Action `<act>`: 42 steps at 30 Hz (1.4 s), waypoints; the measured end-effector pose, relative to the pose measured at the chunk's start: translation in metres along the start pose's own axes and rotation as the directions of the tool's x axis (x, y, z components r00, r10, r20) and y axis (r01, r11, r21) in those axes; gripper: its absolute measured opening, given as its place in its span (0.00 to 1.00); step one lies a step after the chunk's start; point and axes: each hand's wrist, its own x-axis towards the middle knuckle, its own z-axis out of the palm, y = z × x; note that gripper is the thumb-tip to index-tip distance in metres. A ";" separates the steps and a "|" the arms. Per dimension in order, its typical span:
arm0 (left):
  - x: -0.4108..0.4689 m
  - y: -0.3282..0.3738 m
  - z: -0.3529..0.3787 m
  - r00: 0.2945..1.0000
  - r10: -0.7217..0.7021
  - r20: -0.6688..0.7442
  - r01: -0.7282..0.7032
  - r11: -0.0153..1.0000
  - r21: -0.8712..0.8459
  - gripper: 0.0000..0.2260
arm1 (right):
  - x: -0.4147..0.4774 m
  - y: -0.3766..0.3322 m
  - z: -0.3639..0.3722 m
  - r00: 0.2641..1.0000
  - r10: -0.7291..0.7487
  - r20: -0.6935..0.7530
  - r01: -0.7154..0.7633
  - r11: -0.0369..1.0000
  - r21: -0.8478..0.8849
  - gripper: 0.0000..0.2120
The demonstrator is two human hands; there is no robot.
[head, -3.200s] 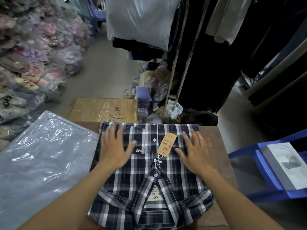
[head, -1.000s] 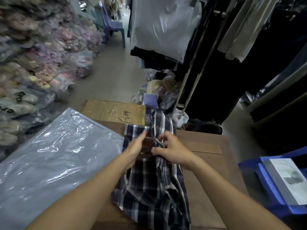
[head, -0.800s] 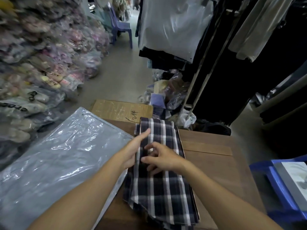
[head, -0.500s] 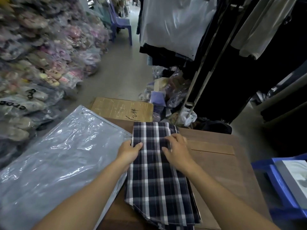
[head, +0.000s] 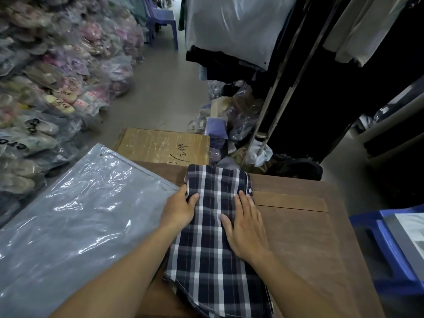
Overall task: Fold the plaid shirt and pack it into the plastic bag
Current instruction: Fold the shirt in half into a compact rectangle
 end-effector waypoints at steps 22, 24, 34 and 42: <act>0.043 -0.018 0.033 0.888 0.425 0.176 -0.423 0.605 0.674 0.33 | 0.055 0.011 -0.009 0.988 -0.129 0.081 0.137 0.985 -0.107 0.34; 0.042 -0.017 0.033 0.894 0.414 0.172 -0.412 0.608 0.679 0.33 | 0.026 0.007 -0.010 0.988 -0.140 0.066 0.146 0.986 -0.086 0.34; 0.038 -0.007 0.030 0.905 0.370 0.211 -0.406 0.597 0.692 0.33 | -0.064 0.005 0.008 0.996 -0.034 0.083 0.039 0.997 -0.060 0.40; 0.051 0.027 0.019 0.926 0.352 0.141 -0.354 0.673 0.649 0.26 | -0.084 0.010 -0.013 0.994 0.104 -0.023 -0.097 0.969 0.225 0.32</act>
